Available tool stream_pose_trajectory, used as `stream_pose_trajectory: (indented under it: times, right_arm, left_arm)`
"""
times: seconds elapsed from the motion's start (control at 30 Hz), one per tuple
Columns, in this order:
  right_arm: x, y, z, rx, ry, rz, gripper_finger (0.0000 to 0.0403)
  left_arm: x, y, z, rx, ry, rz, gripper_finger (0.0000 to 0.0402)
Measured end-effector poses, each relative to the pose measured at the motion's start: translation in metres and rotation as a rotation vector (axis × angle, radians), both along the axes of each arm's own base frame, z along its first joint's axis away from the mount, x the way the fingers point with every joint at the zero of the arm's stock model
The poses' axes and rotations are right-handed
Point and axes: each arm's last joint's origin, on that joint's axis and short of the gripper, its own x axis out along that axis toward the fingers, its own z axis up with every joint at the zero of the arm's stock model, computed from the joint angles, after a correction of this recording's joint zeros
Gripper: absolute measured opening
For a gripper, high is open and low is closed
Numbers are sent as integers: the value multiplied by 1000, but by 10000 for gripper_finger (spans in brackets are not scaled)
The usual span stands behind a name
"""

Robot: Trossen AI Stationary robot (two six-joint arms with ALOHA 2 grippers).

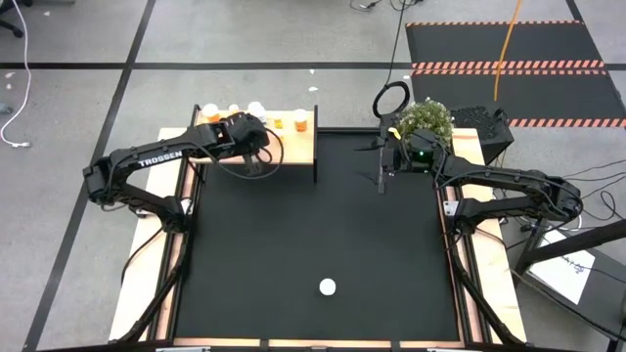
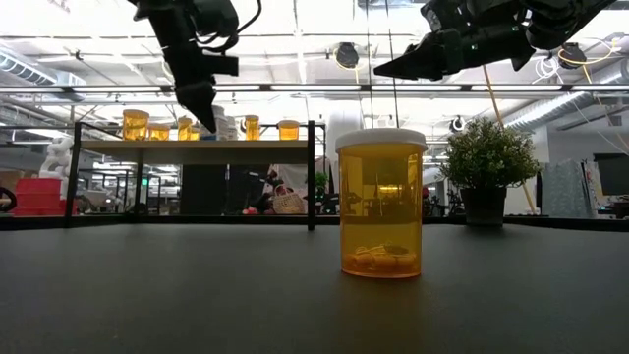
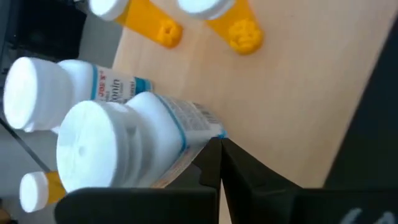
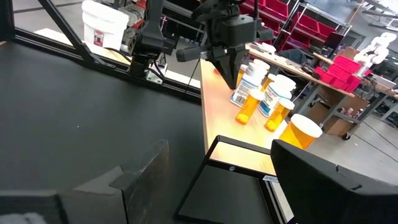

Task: Pick and place medicine bottles onto shelf by color
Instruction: Adjust the pill bottles on the shelf

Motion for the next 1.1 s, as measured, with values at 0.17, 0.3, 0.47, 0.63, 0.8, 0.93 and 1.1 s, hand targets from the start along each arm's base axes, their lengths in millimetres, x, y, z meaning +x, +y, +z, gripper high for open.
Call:
stream_pose_trajectory:
  times: [0.17,0.3,0.47,0.63,0.8,0.93,1.1]
  right_arm:
    - [0,0,0,0,0,0,276]
    - [0,0,0,0,0,0,276]
    - [0,0,0,0,1,0,276]
    - [0,0,0,0,0,0,276]
    - [0,0,0,-1,0,0,276]
    - [0,0,-1,3,7,0,276]
    - [0,0,-1,-2,8,0,276]
  left_arm:
    - [3,3,-1,12,-8,-11,17]
    - [7,5,-3,10,-14,-29,8]
    - [9,0,8,20,-43,-42,6]
    - [7,-7,54,42,-174,5,48]
    - [-7,7,82,75,-182,56,125]
    - [-20,16,85,14,-121,13,205]
    - [-27,21,86,-13,-79,-46,290]
